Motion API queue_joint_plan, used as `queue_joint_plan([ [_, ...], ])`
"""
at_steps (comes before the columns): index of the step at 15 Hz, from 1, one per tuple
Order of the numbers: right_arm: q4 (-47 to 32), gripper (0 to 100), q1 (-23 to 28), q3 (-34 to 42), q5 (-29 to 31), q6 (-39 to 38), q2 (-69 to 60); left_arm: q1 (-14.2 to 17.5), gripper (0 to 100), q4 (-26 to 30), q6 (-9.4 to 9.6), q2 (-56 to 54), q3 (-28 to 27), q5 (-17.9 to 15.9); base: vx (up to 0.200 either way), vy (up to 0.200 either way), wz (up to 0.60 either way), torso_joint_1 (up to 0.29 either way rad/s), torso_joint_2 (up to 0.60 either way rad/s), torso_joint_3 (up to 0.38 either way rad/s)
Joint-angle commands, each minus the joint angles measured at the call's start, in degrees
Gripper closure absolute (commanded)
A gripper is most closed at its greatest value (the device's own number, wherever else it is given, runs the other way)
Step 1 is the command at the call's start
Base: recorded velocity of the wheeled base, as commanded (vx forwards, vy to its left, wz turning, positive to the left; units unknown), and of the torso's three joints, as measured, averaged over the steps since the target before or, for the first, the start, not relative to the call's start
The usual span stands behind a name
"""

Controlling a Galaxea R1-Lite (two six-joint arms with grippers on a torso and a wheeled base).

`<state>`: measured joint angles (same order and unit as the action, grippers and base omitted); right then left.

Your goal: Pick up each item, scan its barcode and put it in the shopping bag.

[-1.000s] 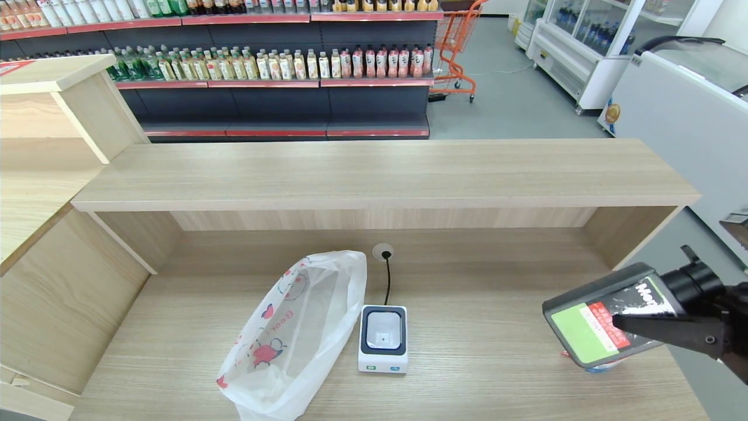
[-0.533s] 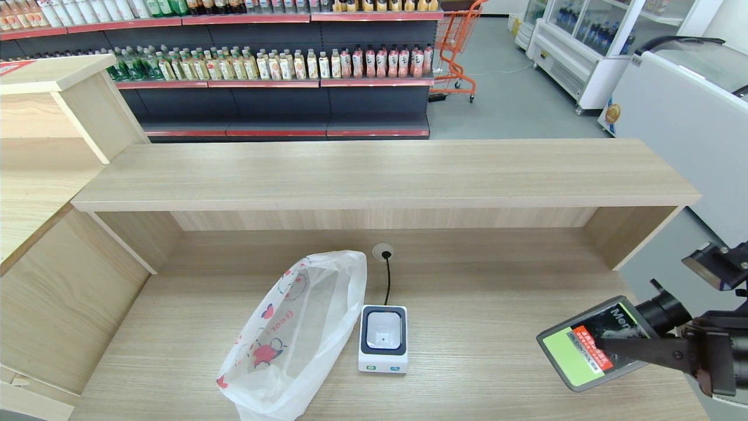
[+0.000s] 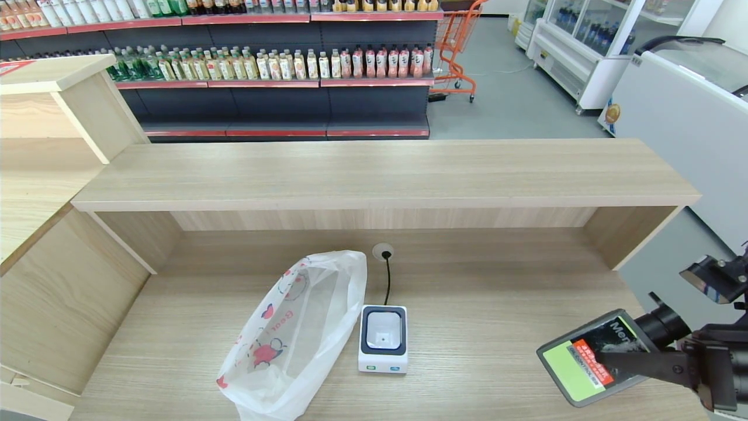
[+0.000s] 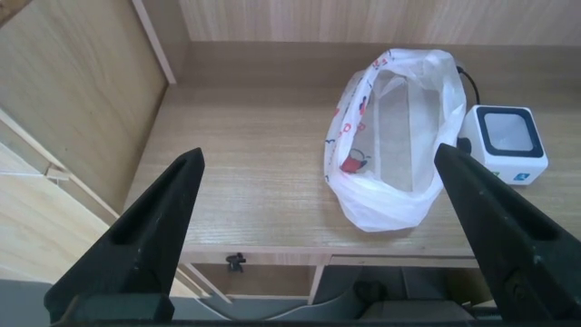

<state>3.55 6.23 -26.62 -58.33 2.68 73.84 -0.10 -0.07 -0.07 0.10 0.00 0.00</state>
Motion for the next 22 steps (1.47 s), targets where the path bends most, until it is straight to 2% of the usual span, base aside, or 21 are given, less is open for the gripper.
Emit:
queue_joint_plan([
  [1, 0.1, 100, 0.0, 0.8, 0.0, 0.0, -0.4, 0.0, 0, 0.0, -0.01, 0.0, 0.0, 0.0, -0.200, 0.000, 0.00, 0.002, 0.00, 0.002],
  [5, 0.1, 100, 0.0, 0.3, 0.0, 0.0, 0.2, 0.0, 0, 0.0, 0.16, 0.0, 0.0, 0.0, -0.050, 0.000, 0.00, 0.004, 0.00, 0.001],
  [12, 0.1, 100, -2.7, -1.5, 0.2, 0.0, 1.9, 0.0, 0, 0.0, 0.16, 0.0, 0.0, 0.0, 0.000, 0.200, 0.00, 0.007, 0.01, 0.002],
  [13, 0.2, 100, -3.3, -1.9, 2.4, 0.0, 2.9, 0.0, 0, 0.0, 0.16, 0.0, 0.0, 0.0, 0.000, 0.000, 0.00, 0.000, 0.00, 0.000],
  [15, 0.5, 100, -4.7, -3.3, 10.7, 0.4, 6.7, 0.0, 0, 0.0, 0.16, 0.0, 0.0, 0.0, 0.000, 0.000, 0.00, 0.000, 0.00, 0.000],
  [17, 0.6, 100, -5.8, -7.2, 14.3, 0.5, 12.6, 0.0, 0, 0.0, 0.16, 0.0, 0.0, 0.0, 0.000, 0.000, 0.00, 0.000, 0.00, 0.000],
  [21, 1.9, 100, -11.9, -14.5, 17.5, 0.7, 23.0, 0.0, 0, 0.0, 0.16, 0.0, 0.0, 0.0, 0.000, 0.000, 0.00, 0.000, 0.00, 0.000],
  [22, 4.6, 100, -14.9, -16.7, 17.9, 0.7, 26.9, 0.0, 0, 0.0, 0.16, 0.0, 0.0, 0.0, 0.000, 0.000, 0.00, 0.000, 0.00, 0.000],
])
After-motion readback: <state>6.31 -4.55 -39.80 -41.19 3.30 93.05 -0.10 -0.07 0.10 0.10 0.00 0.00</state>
